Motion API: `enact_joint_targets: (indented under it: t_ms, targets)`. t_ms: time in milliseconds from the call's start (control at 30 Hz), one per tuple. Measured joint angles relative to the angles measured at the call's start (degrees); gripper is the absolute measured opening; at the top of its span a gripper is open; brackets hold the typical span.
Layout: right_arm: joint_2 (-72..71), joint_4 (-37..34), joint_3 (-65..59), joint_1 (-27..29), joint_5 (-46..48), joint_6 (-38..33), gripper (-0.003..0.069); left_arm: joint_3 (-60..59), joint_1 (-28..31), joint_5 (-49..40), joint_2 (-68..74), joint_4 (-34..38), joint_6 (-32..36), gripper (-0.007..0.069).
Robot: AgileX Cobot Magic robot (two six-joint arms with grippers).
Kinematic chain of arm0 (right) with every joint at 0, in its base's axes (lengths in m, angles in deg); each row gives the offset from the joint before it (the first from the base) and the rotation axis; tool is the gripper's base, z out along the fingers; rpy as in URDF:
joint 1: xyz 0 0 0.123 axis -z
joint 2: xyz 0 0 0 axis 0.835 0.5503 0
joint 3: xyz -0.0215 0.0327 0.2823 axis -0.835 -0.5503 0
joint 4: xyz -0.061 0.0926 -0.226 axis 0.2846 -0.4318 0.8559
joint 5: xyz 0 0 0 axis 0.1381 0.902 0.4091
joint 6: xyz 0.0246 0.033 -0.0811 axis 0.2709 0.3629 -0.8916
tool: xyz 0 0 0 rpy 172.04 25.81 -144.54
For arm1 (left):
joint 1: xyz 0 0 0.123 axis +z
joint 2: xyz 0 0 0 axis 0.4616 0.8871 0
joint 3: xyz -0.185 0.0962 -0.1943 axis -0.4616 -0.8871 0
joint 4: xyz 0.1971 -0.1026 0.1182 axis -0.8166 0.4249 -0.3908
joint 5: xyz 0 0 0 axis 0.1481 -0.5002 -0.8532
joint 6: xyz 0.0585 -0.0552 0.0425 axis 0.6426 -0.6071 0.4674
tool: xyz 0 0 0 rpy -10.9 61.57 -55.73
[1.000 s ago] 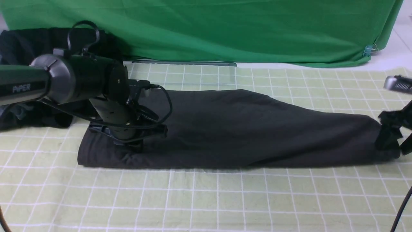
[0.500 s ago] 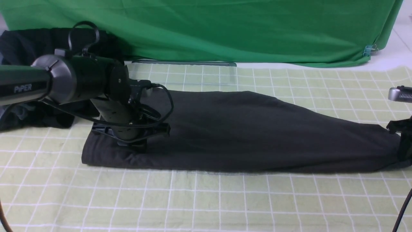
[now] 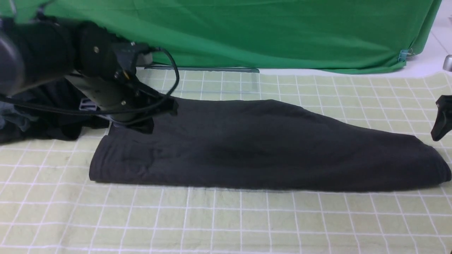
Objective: Fold a long-sleeved shirt over a green coffee tablecloth.
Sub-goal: 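Pull the folded dark garment lengthwise by its ends to straighten it flat on the table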
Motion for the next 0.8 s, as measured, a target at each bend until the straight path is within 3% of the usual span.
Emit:
enact_joint_targets:
  t_ms: [333, 433, 500, 567, 600, 633, 667, 733, 800]
  targets:
    - [7.65, -0.67, 0.00, -0.06, -1.85, -0.20, 0.0624, 0.00, 0.06, -4.26, -3.81, -0.78, 0.14, -0.0003]
    - [9.98, -0.32, 0.00, -0.76, -1.16, -1.53, 0.0595, 0.00, 0.06, -4.32, -3.81, -0.82, 0.22, -0.0003]
    - [10.31, 0.15, 0.22, -1.52, -1.13, -2.44, 0.0526, 0.00, 0.06, -4.38, -3.81, -0.82, 0.22, -0.0003]
    - [10.43, 0.40, 0.28, -2.16, -1.20, -3.71, 0.0392, 0.00, 0.06, -4.45, -3.85, -0.82, 0.22, -0.0003]
    - [10.43, 0.40, 0.28, -2.28, -1.20, -4.07, 0.0374, 0.00, 0.06, -4.45, -3.85, -0.82, 0.22, -0.0003]
    - [10.45, 0.50, 0.28, -2.76, -1.20, -4.99, 0.0188, 0.00, 0.06, -4.85, -3.85, -0.89, 0.25, -0.0003]
    - [10.45, 0.64, 0.28, -2.89, -1.20, -4.99, 0.0127, 0.00, 0.06, -5.04, -3.85, -0.89, 0.25, -0.0003]
    - [9.90, 1.36, 0.23, -2.96, -0.75, -4.73, 0.0050, 0.00, 0.06, -6.02, -3.85, -1.45, 0.25, -0.0003]
    - [8.55, 2.61, 0.12, -2.41, -0.34, -4.11, 0.0033, 0.00, 0.06, -7.05, -3.85, -2.67, 0.15, -0.0003]
